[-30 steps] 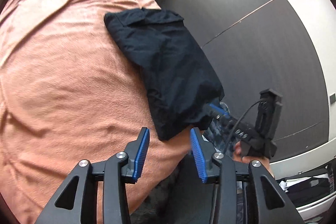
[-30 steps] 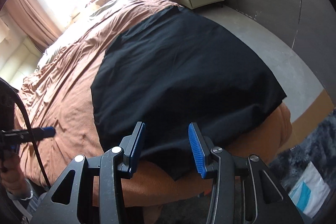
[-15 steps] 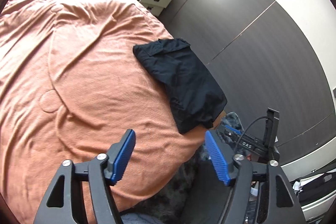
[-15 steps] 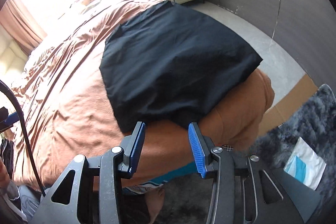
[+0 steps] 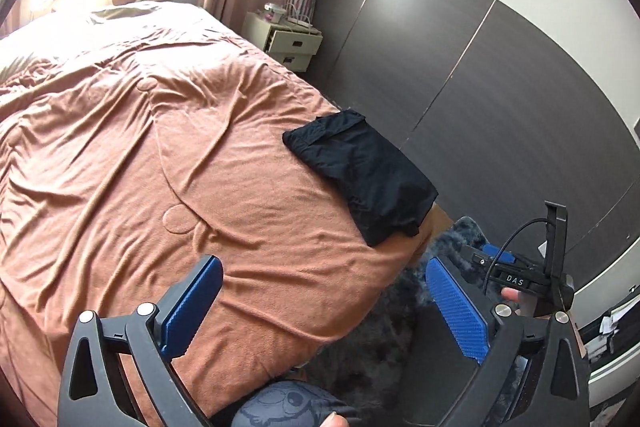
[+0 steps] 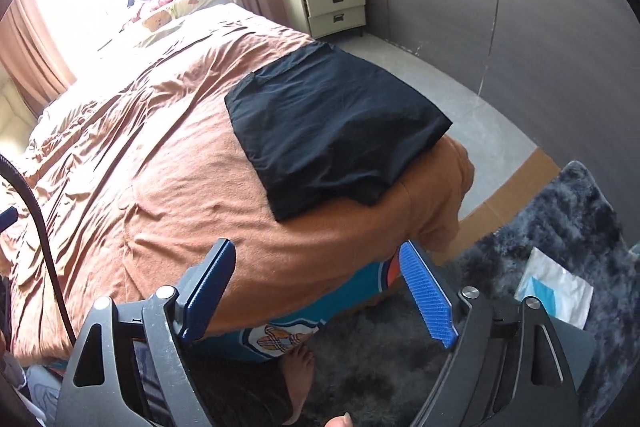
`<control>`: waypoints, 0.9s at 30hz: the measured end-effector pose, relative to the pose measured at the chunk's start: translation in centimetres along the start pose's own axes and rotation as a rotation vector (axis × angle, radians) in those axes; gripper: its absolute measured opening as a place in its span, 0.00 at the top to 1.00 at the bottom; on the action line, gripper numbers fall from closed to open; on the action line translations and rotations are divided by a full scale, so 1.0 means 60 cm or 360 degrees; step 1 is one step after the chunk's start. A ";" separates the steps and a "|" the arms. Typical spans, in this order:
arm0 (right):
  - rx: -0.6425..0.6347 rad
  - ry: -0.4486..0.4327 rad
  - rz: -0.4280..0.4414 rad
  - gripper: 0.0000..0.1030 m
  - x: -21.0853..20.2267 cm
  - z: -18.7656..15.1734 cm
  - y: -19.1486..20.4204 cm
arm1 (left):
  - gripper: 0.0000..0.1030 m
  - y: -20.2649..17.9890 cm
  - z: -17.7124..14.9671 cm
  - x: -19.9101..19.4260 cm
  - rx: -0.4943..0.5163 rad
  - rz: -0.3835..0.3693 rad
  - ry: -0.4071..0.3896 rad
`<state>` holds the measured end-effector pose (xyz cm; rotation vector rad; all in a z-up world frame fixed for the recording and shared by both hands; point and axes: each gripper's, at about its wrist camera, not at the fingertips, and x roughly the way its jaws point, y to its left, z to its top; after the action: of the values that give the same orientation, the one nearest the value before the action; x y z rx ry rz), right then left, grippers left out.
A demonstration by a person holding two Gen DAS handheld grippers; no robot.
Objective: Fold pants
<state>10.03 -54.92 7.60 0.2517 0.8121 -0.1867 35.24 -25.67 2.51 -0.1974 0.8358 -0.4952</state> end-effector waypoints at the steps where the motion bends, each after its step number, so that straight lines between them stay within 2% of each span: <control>1: -0.0002 -0.0013 -0.0011 0.17 -0.007 -0.006 0.014 | 0.00 0.003 -0.003 -0.014 0.0008 0.0009 -0.0012; 5: -0.0006 -0.0049 -0.0020 0.11 -0.020 -0.048 0.080 | 0.00 0.014 -0.016 -0.064 0.0056 0.0065 -0.0077; 10: -0.0014 -0.0115 -0.0038 0.01 -0.047 -0.085 0.115 | 0.00 0.021 -0.032 -0.119 0.0133 0.0149 -0.0159; 17: -0.0054 -0.0184 -0.0054 0.00 -0.085 -0.123 0.159 | 0.00 0.026 -0.061 -0.185 0.0181 0.0213 -0.0257; 27: -0.0120 -0.0304 0.0015 0.01 -0.170 -0.181 0.204 | 0.00 0.016 -0.125 -0.268 0.0253 0.0328 -0.0388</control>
<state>-1.16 -39.38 9.78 0.1641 0.6271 -0.1680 20.85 -16.71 7.88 -0.0228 0.5683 -0.3337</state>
